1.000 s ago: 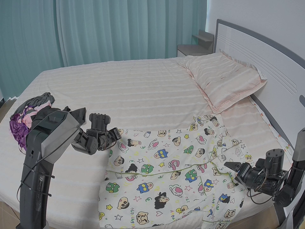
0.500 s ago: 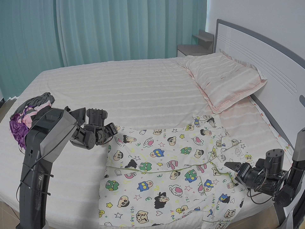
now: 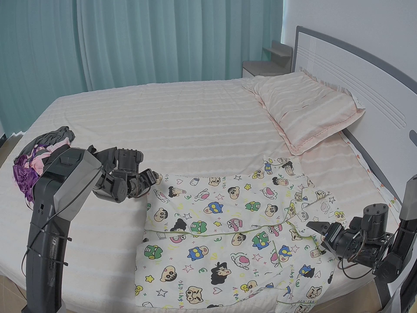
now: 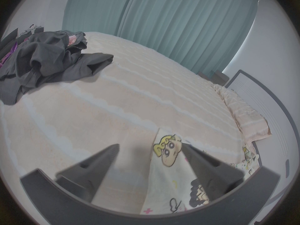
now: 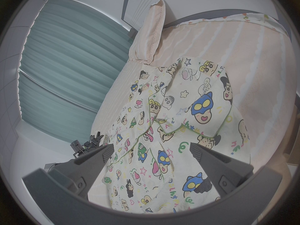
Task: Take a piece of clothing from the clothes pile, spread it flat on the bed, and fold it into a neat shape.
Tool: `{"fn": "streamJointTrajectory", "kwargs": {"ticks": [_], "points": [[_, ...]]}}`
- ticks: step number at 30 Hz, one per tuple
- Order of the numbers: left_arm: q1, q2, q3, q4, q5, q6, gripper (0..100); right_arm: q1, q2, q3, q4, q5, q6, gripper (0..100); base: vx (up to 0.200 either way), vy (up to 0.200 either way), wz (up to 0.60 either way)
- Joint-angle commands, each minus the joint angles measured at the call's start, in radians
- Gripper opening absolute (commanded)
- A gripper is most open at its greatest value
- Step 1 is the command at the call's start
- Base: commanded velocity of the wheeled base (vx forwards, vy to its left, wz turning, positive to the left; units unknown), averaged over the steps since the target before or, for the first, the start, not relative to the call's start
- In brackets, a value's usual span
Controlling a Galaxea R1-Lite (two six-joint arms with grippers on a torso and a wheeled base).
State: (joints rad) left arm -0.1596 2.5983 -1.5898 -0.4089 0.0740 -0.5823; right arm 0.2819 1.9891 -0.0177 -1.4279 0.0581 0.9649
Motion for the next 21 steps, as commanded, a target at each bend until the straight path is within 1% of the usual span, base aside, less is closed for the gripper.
{"fn": "streamJointTrajectory", "kwargs": {"ticks": [1, 5, 7, 8, 9, 11, 13, 17, 18, 19, 21], "points": [[0.008, -0.037, 0.025, 0.030, 0.000, -0.005, 100, 0.002, 0.002, 0.016, 0.000, 0.000, 0.000, 100, 0.000, 0.000, 0.00], [0.026, -0.150, 0.129, 0.027, -0.020, -0.070, 100, 0.000, 0.002, 0.018, 0.000, -0.001, 0.000, 100, 0.000, 0.000, 0.00], [0.038, -0.188, 0.177, 0.021, -0.045, -0.079, 100, 0.000, 0.002, 0.016, 0.000, 0.000, 0.002, 100, 0.000, 0.000, 0.00], [0.038, -0.188, 0.177, 0.021, -0.045, -0.079, 100, 0.000, 0.002, 0.016, 0.000, 0.000, 0.002, 100, 0.000, 0.000, 0.00], [0.054, -0.248, 0.266, 0.018, -0.082, -0.082, 100, 0.000, 0.003, 0.016, 0.000, 0.002, 0.002, 100, 0.000, 0.000, 0.00], [0.057, -0.294, 0.344, 0.012, -0.119, -0.093, 100, 0.000, 0.002, 0.016, -0.002, 0.000, 0.002, 100, 0.000, 0.000, 0.00], [0.057, -0.359, 0.455, -0.024, -0.175, -0.125, 100, 0.000, 0.000, 0.018, -0.002, 0.002, 0.002, 100, 0.000, 0.000, 0.00], [0.049, -0.480, 0.702, -0.137, -0.329, -0.136, 100, 0.000, 0.002, 0.016, -0.002, 0.002, 0.002, 100, 0.000, 0.000, 0.00], [0.049, -0.480, 0.702, -0.137, -0.329, -0.136, 100, 0.000, 0.002, 0.016, -0.002, 0.002, 0.002, 100, 0.000, 0.000, 0.00], [0.035, -0.501, 0.772, -0.166, -0.350, -0.134, 100, 0.000, 0.002, 0.016, -0.002, 0.002, 0.002, 100, 0.000, 0.000, 0.00], [0.008, -0.506, 0.812, -0.185, -0.350, -0.137, 100, 0.000, 0.000, 0.016, 0.000, 0.002, 0.002, 100, 0.000, 0.000, 0.00]]}}
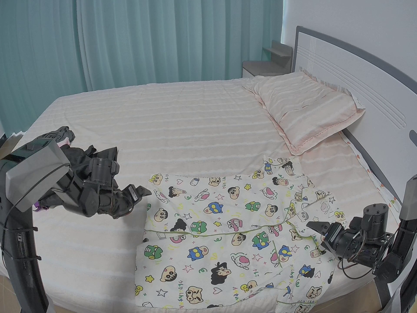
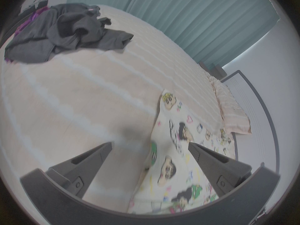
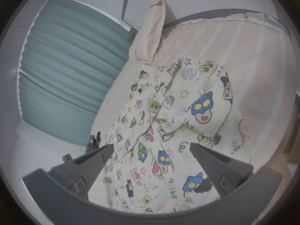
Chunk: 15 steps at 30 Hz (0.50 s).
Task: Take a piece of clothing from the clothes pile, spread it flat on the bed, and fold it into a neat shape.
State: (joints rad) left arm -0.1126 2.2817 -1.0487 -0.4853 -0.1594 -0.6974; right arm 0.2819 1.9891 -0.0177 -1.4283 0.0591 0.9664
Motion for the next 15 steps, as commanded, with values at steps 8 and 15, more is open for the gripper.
{"fn": "streamJointTrajectory", "kwargs": {"ticks": [8, 15], "points": [[-0.098, -0.192, 0.325, -0.151, -0.117, -0.136, 100, 0.000, -0.003, 0.016, 0.000, 0.001, 0.000, 100, 0.000, 0.000, 0.00], [-0.128, -0.163, 0.311, -0.194, -0.115, -0.182, 100, 0.000, -0.006, 0.016, -0.001, 0.001, 0.000, 100, 0.000, 0.000, 0.00]]}}
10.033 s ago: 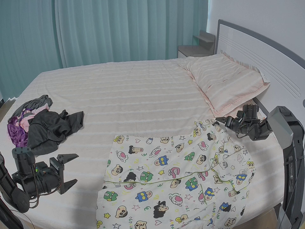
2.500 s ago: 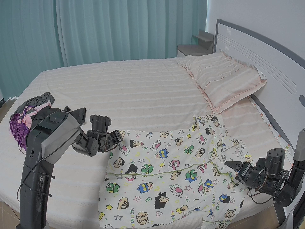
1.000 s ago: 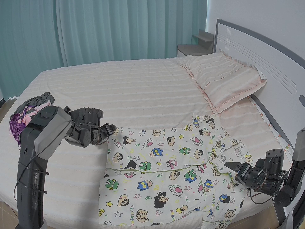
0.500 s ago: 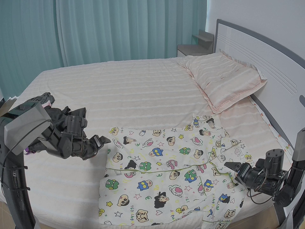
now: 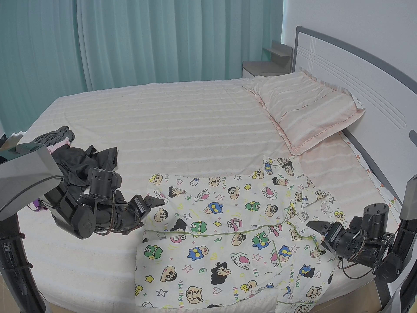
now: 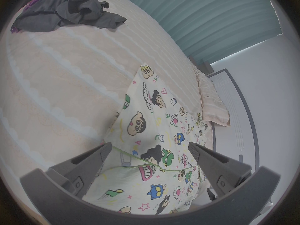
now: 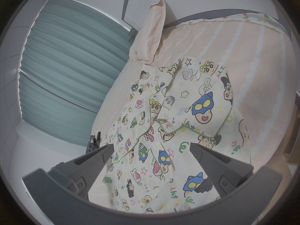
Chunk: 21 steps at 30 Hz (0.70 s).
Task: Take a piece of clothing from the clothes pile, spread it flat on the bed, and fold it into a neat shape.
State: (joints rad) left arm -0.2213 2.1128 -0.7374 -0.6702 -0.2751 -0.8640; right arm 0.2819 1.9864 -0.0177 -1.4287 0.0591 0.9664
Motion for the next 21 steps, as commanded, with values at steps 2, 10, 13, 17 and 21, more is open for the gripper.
{"fn": "streamJointTrajectory", "kwargs": {"ticks": [2, 10, 13, 17, 21], "points": [[-0.030, 0.024, 0.000, -0.011, 0.001, -0.015, 100, 0.000, -0.003, 0.016, -0.001, 0.001, 0.000, 100, 0.000, 0.000, 0.00], [-0.040, 0.093, 0.000, -0.048, 0.022, -0.007, 100, 0.000, 0.000, 0.016, -0.001, 0.001, 0.000, 100, 0.000, 0.000, 0.00], [-0.044, 0.093, 0.006, -0.058, 0.037, -0.007, 100, 0.000, 0.002, 0.016, -0.001, 0.001, 0.000, 100, 0.000, 0.000, 0.00], [-0.067, 0.096, 0.012, -0.060, 0.088, 0.005, 100, 0.000, 0.002, 0.016, -0.001, 0.001, 0.000, 100, 0.000, 0.000, 0.00], [-0.078, 0.093, 0.018, -0.058, 0.093, 0.016, 100, 0.000, 0.002, 0.016, -0.001, 0.001, 0.000, 100, 0.000, 0.000, 0.00]]}}
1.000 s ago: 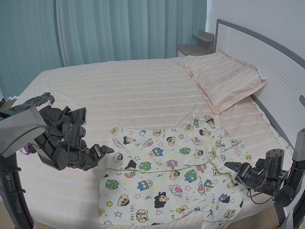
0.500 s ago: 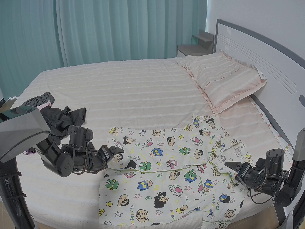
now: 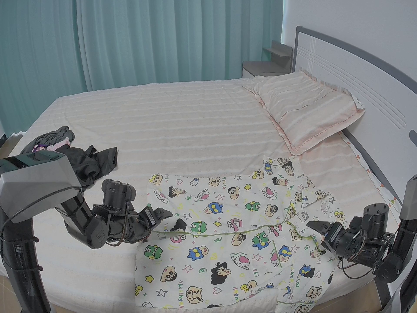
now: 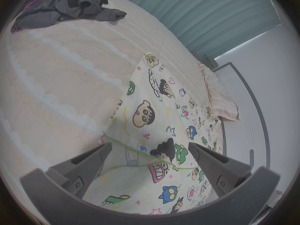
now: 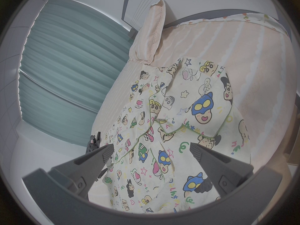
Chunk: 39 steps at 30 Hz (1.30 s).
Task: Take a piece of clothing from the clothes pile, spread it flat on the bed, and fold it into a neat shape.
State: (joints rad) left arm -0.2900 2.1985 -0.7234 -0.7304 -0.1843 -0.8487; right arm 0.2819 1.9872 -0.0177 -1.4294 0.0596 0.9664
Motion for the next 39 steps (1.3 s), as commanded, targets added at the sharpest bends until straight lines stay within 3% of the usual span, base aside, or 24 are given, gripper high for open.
{"fn": "streamJointTrajectory", "kwargs": {"ticks": [1, 25, 26, 29, 39], "points": [[-0.011, 0.009, 0.004, 0.002, 0.003, 0.002, 100, 0.000, 0.001, 0.018, 0.000, 0.000, 0.000, 100, 0.000, 0.000, 0.00], [-0.003, 0.075, -0.053, 0.000, 0.106, 0.042, 100, 0.000, -0.001, 0.016, 0.000, 0.000, 0.000, 100, 0.000, 0.000, 0.00], [-0.003, 0.075, -0.053, 0.000, 0.106, 0.042, 0, 0.000, -0.001, 0.016, 0.000, 0.000, 0.000, 100, 0.000, 0.000, 0.00], [-0.003, 0.073, -0.047, 0.000, 0.160, 0.042, 0, 0.003, -0.005, 0.018, 0.000, 0.000, 0.000, 100, 0.000, 0.000, 0.00], [-0.011, 0.033, -0.004, 0.008, 0.212, 0.039, 0, 0.008, -0.007, 0.016, 0.000, -0.001, 0.000, 100, 0.000, 0.000, 0.00]]}}
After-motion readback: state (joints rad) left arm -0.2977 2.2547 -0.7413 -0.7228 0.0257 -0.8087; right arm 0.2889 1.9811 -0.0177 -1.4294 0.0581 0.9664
